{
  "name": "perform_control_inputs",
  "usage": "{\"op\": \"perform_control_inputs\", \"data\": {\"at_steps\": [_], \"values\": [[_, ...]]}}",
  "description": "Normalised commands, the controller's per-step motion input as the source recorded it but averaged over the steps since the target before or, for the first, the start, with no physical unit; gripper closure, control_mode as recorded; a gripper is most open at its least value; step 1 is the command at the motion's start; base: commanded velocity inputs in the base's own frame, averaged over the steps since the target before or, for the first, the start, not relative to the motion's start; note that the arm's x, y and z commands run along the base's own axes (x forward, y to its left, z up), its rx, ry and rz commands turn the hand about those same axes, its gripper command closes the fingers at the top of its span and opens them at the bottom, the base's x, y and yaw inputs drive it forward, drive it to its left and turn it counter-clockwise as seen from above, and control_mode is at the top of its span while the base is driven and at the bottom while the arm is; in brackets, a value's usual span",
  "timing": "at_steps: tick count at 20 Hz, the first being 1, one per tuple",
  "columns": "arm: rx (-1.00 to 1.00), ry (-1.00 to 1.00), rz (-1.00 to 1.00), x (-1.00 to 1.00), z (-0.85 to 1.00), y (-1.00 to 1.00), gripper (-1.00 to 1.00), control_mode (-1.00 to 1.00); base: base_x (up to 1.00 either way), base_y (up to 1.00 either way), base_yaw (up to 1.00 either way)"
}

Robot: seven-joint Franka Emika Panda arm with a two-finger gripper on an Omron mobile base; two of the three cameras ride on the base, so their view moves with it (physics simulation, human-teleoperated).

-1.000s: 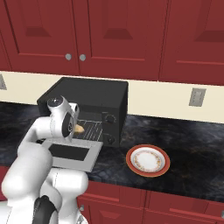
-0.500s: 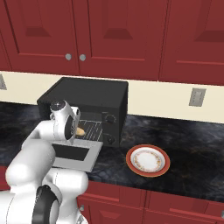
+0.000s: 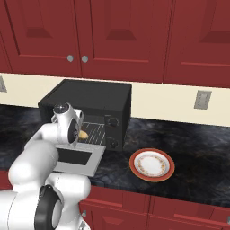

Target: Pull the toaster oven rack outwards. Pick up the baguette from the plate and place it on the toaster oven rack. Close the toaster oven door fully and set the temperature to the lowest setting.

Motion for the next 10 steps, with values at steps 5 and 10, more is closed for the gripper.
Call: {"op": "perform_control_inputs", "data": {"at_steps": [5, 10], "values": [[0.00, -0.02, 0.00, 0.00, -0.07, 0.00, -1.00, -1.00, 0.00, 0.00, 0.00], [0.05, -0.13, 0.00, 0.00, 0.00, 0.00, -1.00, -1.00, 0.00, 0.00, 0.00]]}}
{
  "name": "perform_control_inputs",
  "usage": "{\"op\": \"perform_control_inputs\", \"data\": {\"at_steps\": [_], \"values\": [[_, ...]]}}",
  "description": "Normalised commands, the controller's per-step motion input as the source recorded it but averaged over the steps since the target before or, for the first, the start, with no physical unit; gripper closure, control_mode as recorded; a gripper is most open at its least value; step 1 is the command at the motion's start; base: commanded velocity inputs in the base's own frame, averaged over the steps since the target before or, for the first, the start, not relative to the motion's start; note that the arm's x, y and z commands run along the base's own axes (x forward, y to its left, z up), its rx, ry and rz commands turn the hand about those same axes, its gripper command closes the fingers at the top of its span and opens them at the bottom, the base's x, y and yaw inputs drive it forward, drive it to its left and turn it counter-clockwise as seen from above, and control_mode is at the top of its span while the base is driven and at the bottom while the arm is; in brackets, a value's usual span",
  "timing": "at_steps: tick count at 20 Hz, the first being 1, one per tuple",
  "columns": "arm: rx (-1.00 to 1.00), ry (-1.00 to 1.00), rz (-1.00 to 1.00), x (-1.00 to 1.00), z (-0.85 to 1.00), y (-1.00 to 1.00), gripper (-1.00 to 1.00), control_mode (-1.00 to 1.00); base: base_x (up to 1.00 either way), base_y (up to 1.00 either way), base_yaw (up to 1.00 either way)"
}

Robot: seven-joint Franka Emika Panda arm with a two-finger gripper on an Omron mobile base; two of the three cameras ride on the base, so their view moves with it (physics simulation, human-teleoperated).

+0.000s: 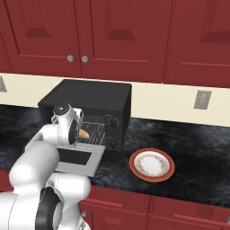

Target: Pull the toaster oven rack outwards. Pick up the baguette from the plate and place it on the toaster oven rack. Close the toaster oven door fully and set the temperature to the lowest setting.

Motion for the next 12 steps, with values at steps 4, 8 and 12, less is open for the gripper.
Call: {"op": "perform_control_inputs", "data": {"at_steps": [4, 8, 12], "values": [[0.06, -0.16, 0.00, 0.00, 0.03, 0.00, -1.00, -1.00, 0.00, 0.00, 0.00], [0.03, -0.11, 0.00, 0.00, 0.23, 0.00, -1.00, -1.00, 0.00, 0.00, 0.00], [0.01, -0.01, 0.01, 0.00, 0.61, 0.00, -1.00, -1.00, 0.00, 0.00, 0.00]]}}
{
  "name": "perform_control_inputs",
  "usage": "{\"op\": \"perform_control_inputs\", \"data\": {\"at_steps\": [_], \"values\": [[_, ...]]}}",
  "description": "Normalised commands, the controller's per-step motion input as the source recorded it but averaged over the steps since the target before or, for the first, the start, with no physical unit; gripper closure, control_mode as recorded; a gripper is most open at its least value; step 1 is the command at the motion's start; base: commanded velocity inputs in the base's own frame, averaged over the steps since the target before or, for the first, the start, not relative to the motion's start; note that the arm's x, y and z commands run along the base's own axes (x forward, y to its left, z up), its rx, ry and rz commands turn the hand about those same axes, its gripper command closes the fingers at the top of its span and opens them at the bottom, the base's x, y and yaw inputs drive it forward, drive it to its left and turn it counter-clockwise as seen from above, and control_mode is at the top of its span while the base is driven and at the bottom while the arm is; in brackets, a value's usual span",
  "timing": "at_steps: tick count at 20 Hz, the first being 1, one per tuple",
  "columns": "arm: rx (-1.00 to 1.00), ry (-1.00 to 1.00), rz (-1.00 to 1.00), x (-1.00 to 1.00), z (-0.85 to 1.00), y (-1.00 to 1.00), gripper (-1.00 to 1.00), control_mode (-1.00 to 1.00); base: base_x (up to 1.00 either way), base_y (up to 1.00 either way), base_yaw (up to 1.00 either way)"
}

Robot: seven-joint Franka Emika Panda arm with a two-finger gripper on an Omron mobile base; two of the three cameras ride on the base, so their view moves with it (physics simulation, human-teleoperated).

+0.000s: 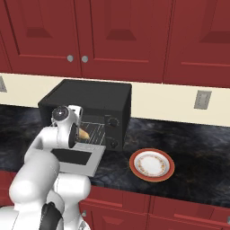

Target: Pull the toaster oven rack outwards. Pick up the baguette from the plate and place it on the toaster oven rack. Close the toaster oven door fully and set the temperature to the lowest setting.

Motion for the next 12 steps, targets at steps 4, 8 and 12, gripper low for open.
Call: {"op": "perform_control_inputs", "data": {"at_steps": [4, 8, 12], "values": [[0.00, 0.01, 0.02, 0.00, 0.84, -0.01, -1.00, -1.00, 0.00, 0.00, 0.00], [0.00, 0.00, 0.00, -0.08, 0.85, -0.06, -1.00, -1.00, 0.00, 0.00, 0.00], [-0.01, 0.03, 0.05, -0.29, 0.67, -0.06, -1.00, -1.00, 0.00, 0.00, 0.00]]}}
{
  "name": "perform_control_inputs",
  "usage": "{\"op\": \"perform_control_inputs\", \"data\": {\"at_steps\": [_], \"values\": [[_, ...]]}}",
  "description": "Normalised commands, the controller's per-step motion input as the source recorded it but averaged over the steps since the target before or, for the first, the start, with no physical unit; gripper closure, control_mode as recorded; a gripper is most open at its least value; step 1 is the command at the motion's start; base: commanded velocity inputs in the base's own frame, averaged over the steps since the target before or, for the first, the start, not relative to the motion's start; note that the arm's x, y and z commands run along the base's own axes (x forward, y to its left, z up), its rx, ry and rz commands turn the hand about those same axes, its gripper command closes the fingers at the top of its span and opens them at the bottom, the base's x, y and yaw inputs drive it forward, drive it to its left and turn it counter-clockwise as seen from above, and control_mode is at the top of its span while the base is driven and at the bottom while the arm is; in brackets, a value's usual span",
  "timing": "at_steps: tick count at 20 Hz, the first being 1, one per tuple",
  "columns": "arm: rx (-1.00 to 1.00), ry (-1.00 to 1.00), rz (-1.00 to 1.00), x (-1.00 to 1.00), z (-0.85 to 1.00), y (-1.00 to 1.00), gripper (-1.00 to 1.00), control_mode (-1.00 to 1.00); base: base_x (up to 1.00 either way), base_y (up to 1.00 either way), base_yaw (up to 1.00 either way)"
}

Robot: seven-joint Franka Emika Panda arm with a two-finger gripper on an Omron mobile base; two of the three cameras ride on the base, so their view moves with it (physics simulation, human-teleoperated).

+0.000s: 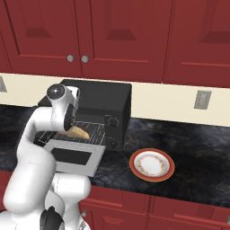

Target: Pull the toaster oven rack outwards. Pick up the baguette from the plate and place it on the toaster oven rack. Close the toaster oven door fully and set the temperature to the lowest setting.

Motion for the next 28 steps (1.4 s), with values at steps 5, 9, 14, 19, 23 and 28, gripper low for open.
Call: {"op": "perform_control_inputs", "data": {"at_steps": [5, 9, 14, 19, 23, 28], "values": [[-0.06, -0.02, 0.24, -0.60, 0.42, -0.14, -1.00, -1.00, 0.00, 0.00, 0.00], [-0.02, -0.24, 0.06, -0.67, 0.12, -0.17, -1.00, -1.00, 0.00, 0.00, 0.00], [0.00, -0.19, 0.19, -0.25, 0.01, -0.06, -1.00, -1.00, 0.00, 0.00, 0.00], [-0.02, 0.00, 0.38, -0.05, 0.00, -0.01, -1.00, -1.00, 0.00, 0.00, 0.00], [-0.12, 0.13, 0.37, -0.08, 0.00, 0.00, -1.00, -1.00, 0.00, 0.00, 0.00], [-0.28, 0.23, 0.15, -0.29, 0.00, 0.07, -1.00, -1.00, 0.00, 0.00, 0.00]]}}
